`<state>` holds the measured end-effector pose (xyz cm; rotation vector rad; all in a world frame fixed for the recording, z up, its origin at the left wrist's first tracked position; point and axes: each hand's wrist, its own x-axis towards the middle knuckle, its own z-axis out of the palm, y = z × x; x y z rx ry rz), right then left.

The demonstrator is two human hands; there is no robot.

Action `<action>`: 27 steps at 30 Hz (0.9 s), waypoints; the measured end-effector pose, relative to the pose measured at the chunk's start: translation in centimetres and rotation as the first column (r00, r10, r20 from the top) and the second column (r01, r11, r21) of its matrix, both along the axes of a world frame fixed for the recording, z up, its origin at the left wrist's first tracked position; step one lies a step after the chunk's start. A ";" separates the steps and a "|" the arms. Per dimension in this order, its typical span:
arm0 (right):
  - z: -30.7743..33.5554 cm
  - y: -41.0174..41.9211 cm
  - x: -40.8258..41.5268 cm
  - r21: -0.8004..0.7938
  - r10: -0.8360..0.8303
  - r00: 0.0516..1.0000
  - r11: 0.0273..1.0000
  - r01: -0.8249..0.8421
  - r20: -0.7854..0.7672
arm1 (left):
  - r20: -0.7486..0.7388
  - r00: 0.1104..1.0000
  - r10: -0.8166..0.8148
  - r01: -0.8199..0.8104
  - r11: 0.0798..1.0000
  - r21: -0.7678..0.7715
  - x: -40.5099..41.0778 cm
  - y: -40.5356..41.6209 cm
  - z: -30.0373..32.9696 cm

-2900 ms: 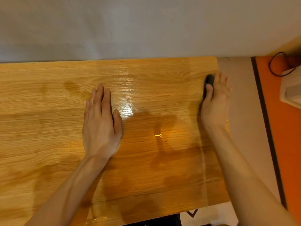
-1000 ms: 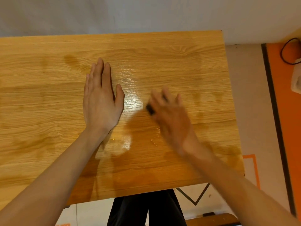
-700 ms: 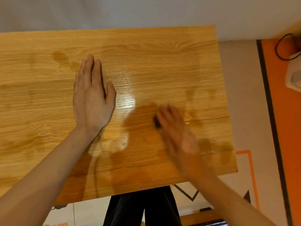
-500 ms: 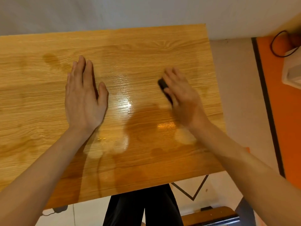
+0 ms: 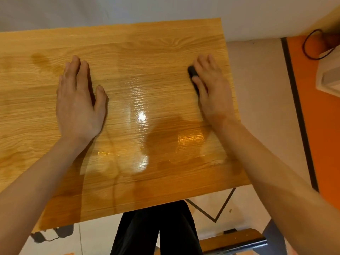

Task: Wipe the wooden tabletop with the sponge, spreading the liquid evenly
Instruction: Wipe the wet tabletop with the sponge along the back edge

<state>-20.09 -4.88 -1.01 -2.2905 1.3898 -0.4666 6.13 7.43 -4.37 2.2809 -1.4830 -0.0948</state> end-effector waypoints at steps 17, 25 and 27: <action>-0.3 2.5 -6.0 0.071 -0.098 0.995 0.993 0.096 0.032 | 0.002 1.000 -0.020 0.020 0.999 -0.049 1.0 0.1 -1.6; 0.6 4.7 -7.3 0.093 -0.078 0.997 0.993 0.077 0.005 | -0.030 0.999 -0.020 0.019 1.000 -0.019 0.7 -0.1 -0.7; 0.4 1.9 -5.9 0.097 -0.097 0.995 0.991 0.096 0.002 | -0.065 0.997 -0.044 0.045 0.999 0.012 0.8 0.1 -0.1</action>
